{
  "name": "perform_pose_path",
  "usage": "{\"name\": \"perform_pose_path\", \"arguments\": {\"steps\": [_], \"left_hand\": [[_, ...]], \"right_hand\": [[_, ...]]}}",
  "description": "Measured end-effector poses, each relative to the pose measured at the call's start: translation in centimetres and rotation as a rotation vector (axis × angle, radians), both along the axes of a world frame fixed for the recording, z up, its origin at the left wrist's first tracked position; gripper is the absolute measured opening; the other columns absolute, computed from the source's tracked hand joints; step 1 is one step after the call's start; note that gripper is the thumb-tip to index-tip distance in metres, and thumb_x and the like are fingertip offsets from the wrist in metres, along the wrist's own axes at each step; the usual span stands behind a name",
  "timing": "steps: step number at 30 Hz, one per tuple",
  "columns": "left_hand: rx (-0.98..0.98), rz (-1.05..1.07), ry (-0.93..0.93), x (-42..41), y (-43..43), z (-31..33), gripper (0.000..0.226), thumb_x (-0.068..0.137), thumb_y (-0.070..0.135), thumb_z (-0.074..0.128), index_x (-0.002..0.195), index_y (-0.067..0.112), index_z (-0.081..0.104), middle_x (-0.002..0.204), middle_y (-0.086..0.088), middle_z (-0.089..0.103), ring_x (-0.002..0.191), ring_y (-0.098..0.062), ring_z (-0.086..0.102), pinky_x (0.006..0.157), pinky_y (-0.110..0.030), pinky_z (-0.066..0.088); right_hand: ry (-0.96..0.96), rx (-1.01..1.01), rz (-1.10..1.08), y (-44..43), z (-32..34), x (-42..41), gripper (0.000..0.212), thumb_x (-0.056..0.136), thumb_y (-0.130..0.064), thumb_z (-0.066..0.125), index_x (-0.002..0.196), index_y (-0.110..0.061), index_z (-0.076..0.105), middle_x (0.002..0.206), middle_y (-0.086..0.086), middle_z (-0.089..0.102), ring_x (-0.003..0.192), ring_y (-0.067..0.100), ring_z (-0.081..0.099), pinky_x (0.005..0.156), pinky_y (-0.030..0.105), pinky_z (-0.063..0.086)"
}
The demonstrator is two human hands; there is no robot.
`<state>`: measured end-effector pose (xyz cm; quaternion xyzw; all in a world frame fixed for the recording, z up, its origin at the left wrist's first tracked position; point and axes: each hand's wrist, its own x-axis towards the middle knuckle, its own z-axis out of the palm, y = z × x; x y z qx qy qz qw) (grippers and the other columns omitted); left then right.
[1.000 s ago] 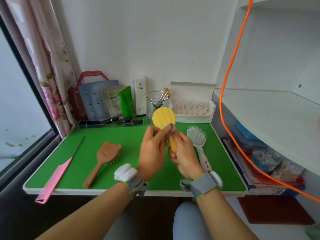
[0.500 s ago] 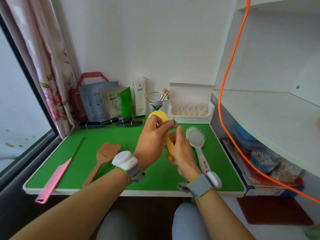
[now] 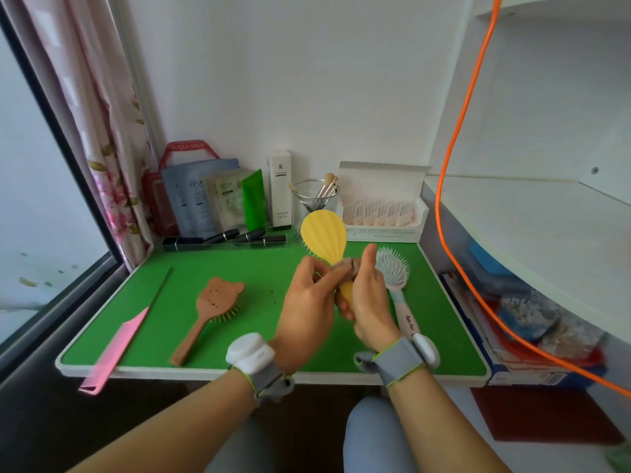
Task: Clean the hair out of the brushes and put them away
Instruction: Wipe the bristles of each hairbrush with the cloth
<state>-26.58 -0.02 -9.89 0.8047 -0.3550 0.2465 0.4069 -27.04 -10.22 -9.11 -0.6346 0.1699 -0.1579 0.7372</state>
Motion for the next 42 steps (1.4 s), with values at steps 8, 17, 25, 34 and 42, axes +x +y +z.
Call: {"name": "perform_pose_path", "arguments": {"steps": [8,17,25,34,42], "left_hand": [[-0.104,0.262,0.0,4.5,0.8,4.2,0.029,0.092,0.002,0.055,0.117,0.01,0.068,0.094,-0.016,0.049,0.08,-0.028,0.052,0.069,-0.036,0.046],[-0.057,0.234,-0.053,2.7,0.8,2.8,0.029,0.091,0.002,0.056,0.117,0.008,0.067,0.091,-0.017,0.049,0.076,-0.03,0.052,0.062,-0.034,0.043],[-0.233,0.379,0.112,5.1,0.9,5.4,0.03,0.098,0.009,0.045,0.123,0.009,0.062,0.101,-0.014,0.047,0.086,-0.023,0.049,0.076,-0.028,0.04],[-0.209,0.327,0.076,4.3,1.1,5.1,0.032,0.095,0.005,0.046,0.124,0.012,0.056,0.102,-0.012,0.046,0.083,-0.025,0.05,0.067,-0.023,0.031],[-0.182,0.228,-0.024,1.2,0.8,4.3,0.036,0.096,0.007,0.046,0.132,0.009,0.049,0.101,-0.008,0.045,0.083,-0.017,0.047,0.067,-0.018,0.032]], "right_hand": [[-0.061,-0.173,-0.01,0.3,-0.4,-0.4,0.048,0.103,-0.039,0.035,0.076,-0.008,0.061,0.047,0.001,0.037,0.029,0.011,0.027,0.034,0.017,0.019],[-0.119,-0.421,-0.034,0.1,-1.3,-0.2,0.04,0.1,-0.039,0.041,0.067,-0.02,0.054,0.044,-0.006,0.038,0.037,0.012,0.033,0.047,0.029,0.026],[-0.214,-0.578,0.042,0.1,-1.5,-0.9,0.029,0.098,-0.034,0.05,0.078,-0.015,0.059,0.054,-0.003,0.053,0.042,0.006,0.04,0.044,0.025,0.032],[-0.209,-0.654,0.055,0.2,-1.3,-1.0,0.02,0.1,-0.019,0.045,0.114,-0.016,0.059,0.064,-0.005,0.053,0.05,0.006,0.042,0.049,0.022,0.034],[-0.19,-0.545,0.039,0.7,-1.1,-1.2,0.036,0.102,-0.037,0.035,0.109,-0.014,0.061,0.103,0.016,0.065,0.093,0.022,0.056,0.084,0.037,0.045]]}}
